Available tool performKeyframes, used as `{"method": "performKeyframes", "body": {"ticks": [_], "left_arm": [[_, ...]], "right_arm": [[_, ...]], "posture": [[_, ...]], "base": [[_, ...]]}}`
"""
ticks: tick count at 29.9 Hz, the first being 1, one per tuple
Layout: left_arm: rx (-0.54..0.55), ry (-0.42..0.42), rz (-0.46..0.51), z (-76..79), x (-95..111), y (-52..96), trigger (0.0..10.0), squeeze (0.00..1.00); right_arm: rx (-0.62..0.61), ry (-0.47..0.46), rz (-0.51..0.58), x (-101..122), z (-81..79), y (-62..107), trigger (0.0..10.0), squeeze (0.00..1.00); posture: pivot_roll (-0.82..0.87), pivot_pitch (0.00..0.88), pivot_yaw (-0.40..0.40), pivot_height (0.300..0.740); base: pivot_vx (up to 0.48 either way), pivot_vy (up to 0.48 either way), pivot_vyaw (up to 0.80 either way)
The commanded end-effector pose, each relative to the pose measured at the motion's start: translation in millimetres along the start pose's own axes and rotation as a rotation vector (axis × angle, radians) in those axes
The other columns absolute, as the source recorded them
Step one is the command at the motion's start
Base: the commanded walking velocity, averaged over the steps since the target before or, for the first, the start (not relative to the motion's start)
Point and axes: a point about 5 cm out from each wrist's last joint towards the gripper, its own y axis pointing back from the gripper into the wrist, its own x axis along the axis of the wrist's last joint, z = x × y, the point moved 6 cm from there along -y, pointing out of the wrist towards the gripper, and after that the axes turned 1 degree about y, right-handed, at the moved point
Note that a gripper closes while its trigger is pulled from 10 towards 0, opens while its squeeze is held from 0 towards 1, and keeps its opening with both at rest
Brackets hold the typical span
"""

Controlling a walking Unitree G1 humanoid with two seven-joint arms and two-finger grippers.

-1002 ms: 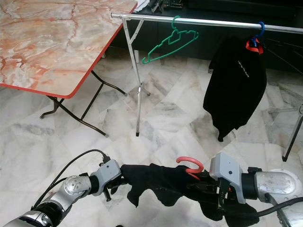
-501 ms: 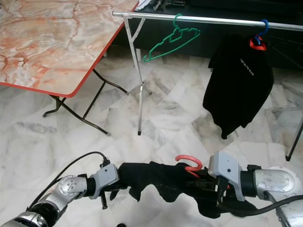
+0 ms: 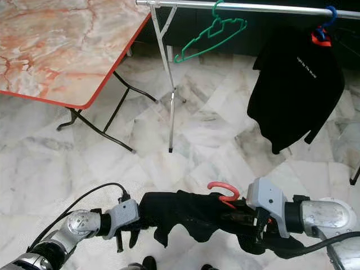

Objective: Hang hanger

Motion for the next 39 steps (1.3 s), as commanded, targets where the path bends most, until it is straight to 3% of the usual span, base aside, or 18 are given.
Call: {"method": "performKeyframes", "body": {"ticks": [1, 5, 9, 16, 20, 23, 26, 27, 30, 33, 34, 39], "left_arm": [[-0.017, 0.032, -0.028, 9.3, -11, 0.2, 0.0, 0.0], [-0.038, 0.021, -0.041, 14.2, -15, 1.8, 0.0, 0.0], [-0.07, -0.046, -0.089, 21.3, -29, 10.4, 0.0, 0.0], [-0.007, -0.01, -0.053, 14.3, -25, 11.4, 0.0, 0.0], [0.202, 0.162, 0.02, -14.1, -17, 11.8, 0.0, 0.0], [0.375, 0.277, 0.062, -38.1, -17, 20.7, 0.0, 0.0], [0.568, 0.375, 0.068, -61.9, -25, 36.9, 0.0, 0.0], [0.707, 0.455, 0.058, -76.0, -36, 52.0, 0.0, 0.0], [0.857, 0.539, 0.056, -89.4, -48, 71.0, 0.0, 0.0], [0.924, 0.561, 0.054, -94.3, -52, 79.8, 0.0, 0.0], [1.007, 0.588, 0.053, -100.8, -56, 89.9, 0.0, 0.0], [1.158, 0.657, 0.058, -111.5, -63, 108.5, 0.0, 0.0]], "right_arm": [[0.0, 0.034, 0.023, 10, -1.3, 1.6, 10.0, 0.0], [-0.017, 0.039, 0.021, 11, 1.7, 2.5, 10.0, 0.0], [-0.047, 0.046, 0.012, 10, 8.2, 4.6, 10.0, 0.0], [-0.068, 0.051, 0.021, 12, 12.8, 3.3, 10.0, 0.0], [-0.197, 0.048, 0.024, 11, 31.8, 6.1, 10.0, 0.0], [-0.338, 0.003, 0.018, 6, 51.0, 12.7, 10.0, 0.0], [-0.42, -0.058, -0.002, -6, 57.5, 15.3, 10.0, 0.0], [-0.476, -0.118, -0.024, -18, 58.7, 14.0, 10.0, 0.0], [-0.519, -0.204, -0.052, -35, 54.5, 10.1, 10.0, 0.0], [-0.532, -0.24, -0.081, -47, 49.9, 5.4, 10.0, 0.0], [-0.564, -0.265, -0.088, -53, 50.5, 3.0, 10.0, 0.0], [-0.669, -0.329, -0.087, -62, 60.8, 2.1, 10.0, 0.0]], "posture": [[-0.06, 0.32, 0.088, 0.74], [-0.06, 0.322, 0.088, 0.74], [-0.05, 0.321, 0.085, 0.74], [-0.05, 0.322, 0.084, 0.74], [-0.05, 0.319, 0.083, 0.74], [-0.06, 0.316, 0.078, 0.74], [-0.06, 0.316, 0.078, 0.74], [-0.06, 0.304, 0.072, 0.74], [-0.06, 0.297, 0.07, 0.74], [-0.07, 0.285, 0.065, 0.74], [-0.07, 0.272, 0.059, 0.74], [-0.07, 0.249, 0.054, 0.74]], "base": [[0.0, 0.0, 0.0], [0.0, 0.0, 0.0], [0.0, 0.0, 0.0], [0.0, 0.0, 0.0], [0.0, 0.0, 0.0], [0.0, 0.0, 0.0], [0.0, 0.0, 0.0], [0.0, 0.0, 0.0], [0.0, 0.0, 0.0], [0.0, 0.0, 0.0], [0.0, 0.0, 0.0], [0.0, 0.0, 0.0]]}}
